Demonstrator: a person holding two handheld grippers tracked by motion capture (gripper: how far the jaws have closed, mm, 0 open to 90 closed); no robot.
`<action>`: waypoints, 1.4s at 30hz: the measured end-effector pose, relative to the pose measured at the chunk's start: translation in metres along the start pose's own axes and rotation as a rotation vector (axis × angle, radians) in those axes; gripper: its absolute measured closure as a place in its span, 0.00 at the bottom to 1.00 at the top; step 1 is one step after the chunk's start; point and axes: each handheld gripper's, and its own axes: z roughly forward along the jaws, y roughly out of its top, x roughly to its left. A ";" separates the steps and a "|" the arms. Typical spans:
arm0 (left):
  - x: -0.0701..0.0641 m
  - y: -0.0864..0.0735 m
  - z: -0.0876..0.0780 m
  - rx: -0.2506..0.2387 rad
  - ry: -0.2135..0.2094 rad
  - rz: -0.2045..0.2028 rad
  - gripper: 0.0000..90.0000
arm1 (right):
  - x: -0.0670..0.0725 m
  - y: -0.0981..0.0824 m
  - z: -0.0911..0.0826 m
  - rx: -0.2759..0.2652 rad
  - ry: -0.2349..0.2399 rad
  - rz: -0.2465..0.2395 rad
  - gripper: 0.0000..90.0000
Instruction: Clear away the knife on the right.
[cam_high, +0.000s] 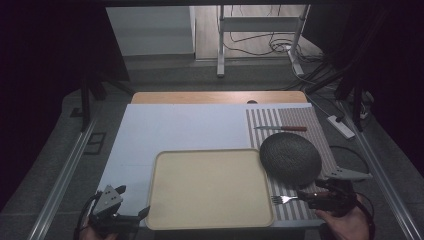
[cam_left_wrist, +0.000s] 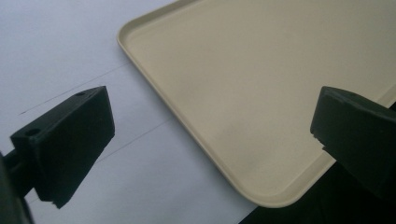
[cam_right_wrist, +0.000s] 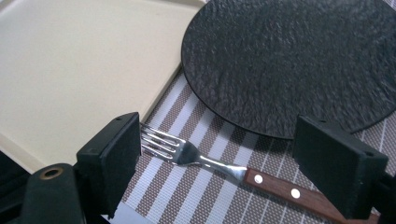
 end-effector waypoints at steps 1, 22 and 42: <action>0.000 0.000 0.000 0.002 0.000 0.002 0.00 | 0.000 0.001 0.000 0.000 0.000 -0.002 0.18; -0.001 0.001 0.001 0.015 0.006 0.013 0.00 | -0.016 0.032 0.019 0.028 -0.114 -0.053 0.13; -0.002 0.002 0.003 0.035 0.013 0.013 0.00 | -0.042 0.061 0.047 0.073 -0.056 -0.023 0.08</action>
